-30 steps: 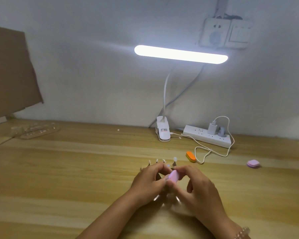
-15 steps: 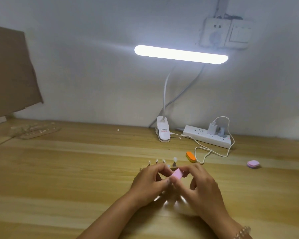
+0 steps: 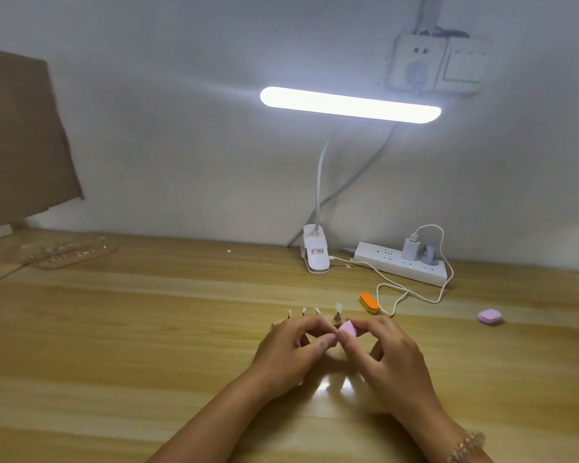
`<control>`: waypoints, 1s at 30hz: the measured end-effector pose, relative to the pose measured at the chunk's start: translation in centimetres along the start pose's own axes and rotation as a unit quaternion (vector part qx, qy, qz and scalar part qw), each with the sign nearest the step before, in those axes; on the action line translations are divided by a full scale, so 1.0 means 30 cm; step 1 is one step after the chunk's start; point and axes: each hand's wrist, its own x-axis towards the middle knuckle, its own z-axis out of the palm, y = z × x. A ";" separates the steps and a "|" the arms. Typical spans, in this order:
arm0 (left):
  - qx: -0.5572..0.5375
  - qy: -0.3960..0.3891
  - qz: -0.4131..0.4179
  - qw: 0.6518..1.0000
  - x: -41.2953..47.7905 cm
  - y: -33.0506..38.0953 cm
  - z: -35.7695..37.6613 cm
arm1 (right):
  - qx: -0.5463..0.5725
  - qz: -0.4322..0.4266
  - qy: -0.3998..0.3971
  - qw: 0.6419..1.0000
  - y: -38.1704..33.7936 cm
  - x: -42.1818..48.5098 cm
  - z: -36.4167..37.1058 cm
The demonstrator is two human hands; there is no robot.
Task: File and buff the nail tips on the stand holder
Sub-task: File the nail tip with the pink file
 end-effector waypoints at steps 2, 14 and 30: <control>-0.015 0.004 -0.005 1.000 0.000 0.003 -0.002 | -0.021 -0.037 -0.022 0.999 -0.024 -0.019 0.007; 0.012 -0.013 -0.010 1.000 0.001 0.004 -0.001 | -0.003 -0.011 0.009 1.000 -0.004 0.002 -0.001; 0.016 -0.004 -0.026 1.000 0.000 0.009 -0.003 | -0.031 -0.004 -0.017 0.999 -0.005 0.001 0.002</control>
